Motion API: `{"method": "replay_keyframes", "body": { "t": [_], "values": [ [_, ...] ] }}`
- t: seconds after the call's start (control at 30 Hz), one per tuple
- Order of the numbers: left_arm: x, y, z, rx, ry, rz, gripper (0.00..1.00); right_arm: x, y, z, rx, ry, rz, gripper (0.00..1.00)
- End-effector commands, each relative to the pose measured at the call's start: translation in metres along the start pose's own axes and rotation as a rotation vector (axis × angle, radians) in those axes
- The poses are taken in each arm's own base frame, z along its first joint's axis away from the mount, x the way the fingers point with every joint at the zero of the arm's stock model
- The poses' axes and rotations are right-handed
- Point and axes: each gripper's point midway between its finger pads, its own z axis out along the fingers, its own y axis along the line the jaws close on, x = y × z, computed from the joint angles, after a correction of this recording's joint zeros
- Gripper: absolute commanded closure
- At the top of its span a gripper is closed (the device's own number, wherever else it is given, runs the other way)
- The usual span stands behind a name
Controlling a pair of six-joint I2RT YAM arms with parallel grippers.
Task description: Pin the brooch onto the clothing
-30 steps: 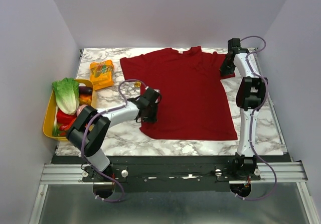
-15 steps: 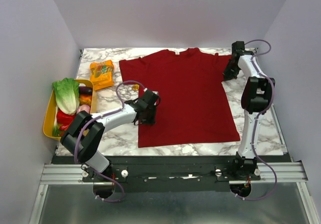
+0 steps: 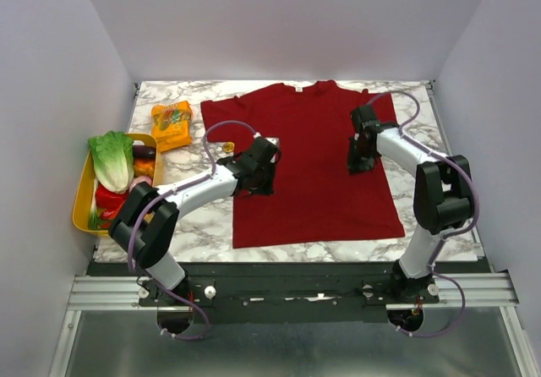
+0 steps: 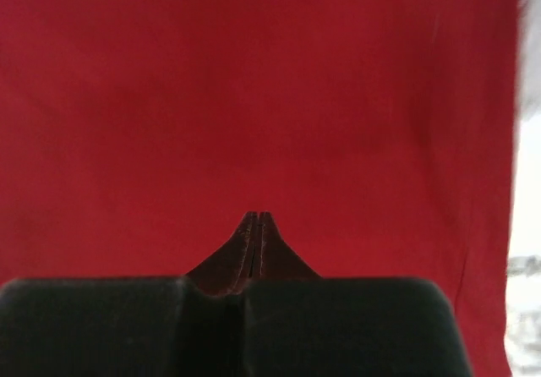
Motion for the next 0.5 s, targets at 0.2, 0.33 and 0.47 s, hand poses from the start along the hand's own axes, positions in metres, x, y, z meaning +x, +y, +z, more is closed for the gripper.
{"method": "replay_keyframes", "body": {
  "t": [0.2,0.33,0.47],
  "values": [
    [0.040,-0.011,0.021,0.021,0.102,0.021,1.00,0.095,-0.036,0.001,0.160,0.194,-0.128,0.99],
    [0.055,-0.005,0.025,0.000,0.136,0.023,1.00,0.120,-0.033,0.002,0.200,0.266,-0.190,0.99],
    [0.065,-0.002,0.023,-0.010,0.152,0.020,1.00,0.149,-0.038,0.003,0.209,0.319,-0.212,0.99]
  ]
}}
